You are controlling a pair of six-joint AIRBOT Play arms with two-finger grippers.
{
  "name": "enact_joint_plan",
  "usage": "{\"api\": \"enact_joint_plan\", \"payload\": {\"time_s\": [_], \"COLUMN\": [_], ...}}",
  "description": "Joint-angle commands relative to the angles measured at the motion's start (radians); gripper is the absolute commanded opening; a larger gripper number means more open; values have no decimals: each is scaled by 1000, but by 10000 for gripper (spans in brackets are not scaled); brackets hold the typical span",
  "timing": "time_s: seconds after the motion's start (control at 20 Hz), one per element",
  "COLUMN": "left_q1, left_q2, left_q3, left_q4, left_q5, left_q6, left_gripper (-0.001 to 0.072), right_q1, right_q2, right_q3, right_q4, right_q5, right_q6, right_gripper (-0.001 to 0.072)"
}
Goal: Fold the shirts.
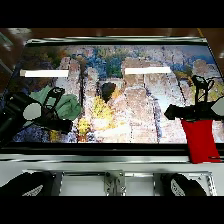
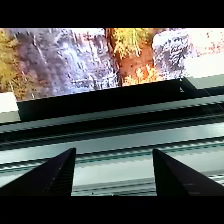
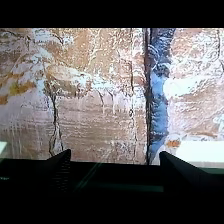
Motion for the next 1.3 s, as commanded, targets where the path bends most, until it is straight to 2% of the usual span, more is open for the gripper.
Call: {"api": "enact_joint_plan", "payload": {"time_s": [0.0, 0.7, 1.0, 1.25], "left_q1": [-1, 0, -1, 2], "left_q2": [0, 0, -13, -32], "left_q3": [-1, -1, -1, -1], "left_q4": [0, 0, -1, 3], "left_q5": [0, 1, 55, 61], "left_q6": [0, 0, 0, -7], "left_gripper": [557, 557, 558, 559], "right_q1": [0, 0, 0, 0], "right_q2": [-1, -1, -1, -1], "right_q3": [1, 1, 1, 1], "right_q4": [0, 23, 21, 22], "right_q5": [0, -11, 71, 53], "right_q6": [0, 0, -1, -1], "right_gripper": [660, 659, 659, 659]}}
